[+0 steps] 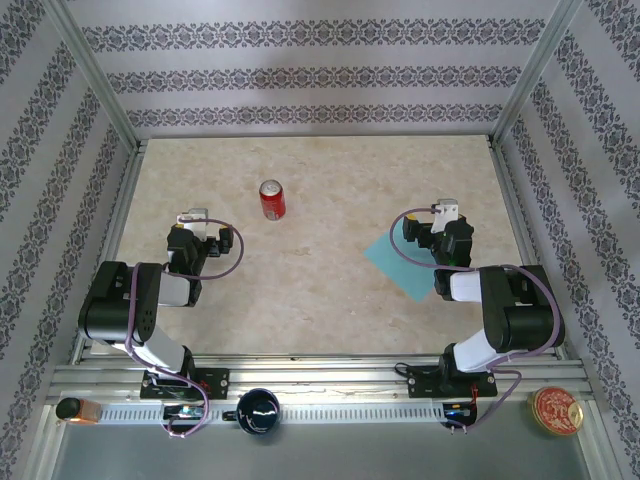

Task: Fold a paper plane with a square sheet of paper (pick it up from the middle)
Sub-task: Move the square sheet of paper to the center of the table.

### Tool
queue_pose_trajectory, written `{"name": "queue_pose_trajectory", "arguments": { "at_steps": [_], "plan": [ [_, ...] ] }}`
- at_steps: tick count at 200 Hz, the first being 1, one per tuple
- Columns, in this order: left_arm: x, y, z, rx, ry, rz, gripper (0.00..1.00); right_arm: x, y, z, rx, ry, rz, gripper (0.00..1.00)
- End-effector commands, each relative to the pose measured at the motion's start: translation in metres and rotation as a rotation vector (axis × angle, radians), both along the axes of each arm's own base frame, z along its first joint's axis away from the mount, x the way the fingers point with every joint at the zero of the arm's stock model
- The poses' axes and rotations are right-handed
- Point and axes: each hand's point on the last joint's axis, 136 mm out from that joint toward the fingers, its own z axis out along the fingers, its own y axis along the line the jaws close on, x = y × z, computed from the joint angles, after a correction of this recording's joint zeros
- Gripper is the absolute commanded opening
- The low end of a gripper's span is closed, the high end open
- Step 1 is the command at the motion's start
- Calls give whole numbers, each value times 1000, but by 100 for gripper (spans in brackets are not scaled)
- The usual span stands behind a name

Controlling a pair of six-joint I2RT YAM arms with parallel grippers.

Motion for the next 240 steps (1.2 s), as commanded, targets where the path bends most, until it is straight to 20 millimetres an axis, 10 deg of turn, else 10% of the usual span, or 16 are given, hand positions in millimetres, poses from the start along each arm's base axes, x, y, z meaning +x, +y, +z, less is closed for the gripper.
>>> {"name": "queue_pose_trajectory", "arguments": {
  "at_steps": [1,240],
  "plan": [
    [6,-3,7,3,-21,-14,99,3,-1,6,14,-28,5,98],
    [0,-1,14,7,-54,4,100,3,2,12,-22,-22,-4,98]
  ]
}}
